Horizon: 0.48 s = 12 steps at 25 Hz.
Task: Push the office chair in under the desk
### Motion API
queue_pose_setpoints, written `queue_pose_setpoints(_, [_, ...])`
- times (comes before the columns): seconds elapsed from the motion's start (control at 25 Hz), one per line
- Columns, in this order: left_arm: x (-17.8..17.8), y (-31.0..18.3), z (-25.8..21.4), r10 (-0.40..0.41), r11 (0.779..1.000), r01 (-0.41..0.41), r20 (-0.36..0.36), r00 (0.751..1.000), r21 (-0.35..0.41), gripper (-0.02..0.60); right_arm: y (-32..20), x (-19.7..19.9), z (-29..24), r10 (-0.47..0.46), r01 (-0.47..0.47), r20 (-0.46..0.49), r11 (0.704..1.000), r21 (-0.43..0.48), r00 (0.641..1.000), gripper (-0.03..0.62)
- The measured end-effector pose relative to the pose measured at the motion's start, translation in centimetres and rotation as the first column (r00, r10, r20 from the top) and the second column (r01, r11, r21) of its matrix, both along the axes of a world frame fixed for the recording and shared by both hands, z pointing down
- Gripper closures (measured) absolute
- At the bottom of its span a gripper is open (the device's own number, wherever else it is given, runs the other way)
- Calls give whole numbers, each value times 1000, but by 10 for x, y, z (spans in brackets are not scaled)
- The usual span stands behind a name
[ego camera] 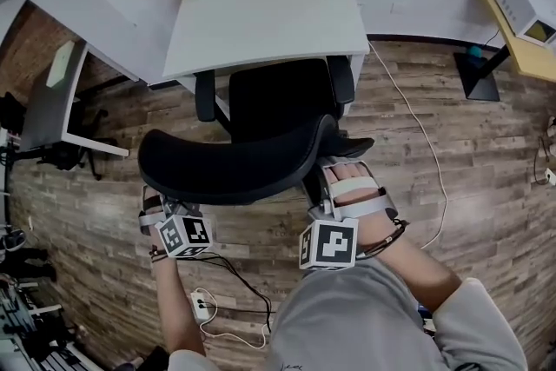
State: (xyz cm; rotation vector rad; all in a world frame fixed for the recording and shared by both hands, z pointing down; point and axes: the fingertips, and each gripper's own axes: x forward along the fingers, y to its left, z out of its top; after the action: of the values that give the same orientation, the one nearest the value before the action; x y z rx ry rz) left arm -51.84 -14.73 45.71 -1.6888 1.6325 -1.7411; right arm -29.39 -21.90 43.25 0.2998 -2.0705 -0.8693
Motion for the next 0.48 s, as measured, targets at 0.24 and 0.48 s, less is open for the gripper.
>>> queue_pose_setpoints(0.24, [-21, -24, 2, -10, 1000, 10, 23, 1000, -14, 350, -15, -18, 0, -14, 13, 31, 1000, 7, 999, 454])
queue_pose_setpoints(0.48, [-42, -41, 3, -30, 999, 32, 52, 998, -31, 350, -24, -36, 0, -30, 29, 60, 999, 14, 998, 456])
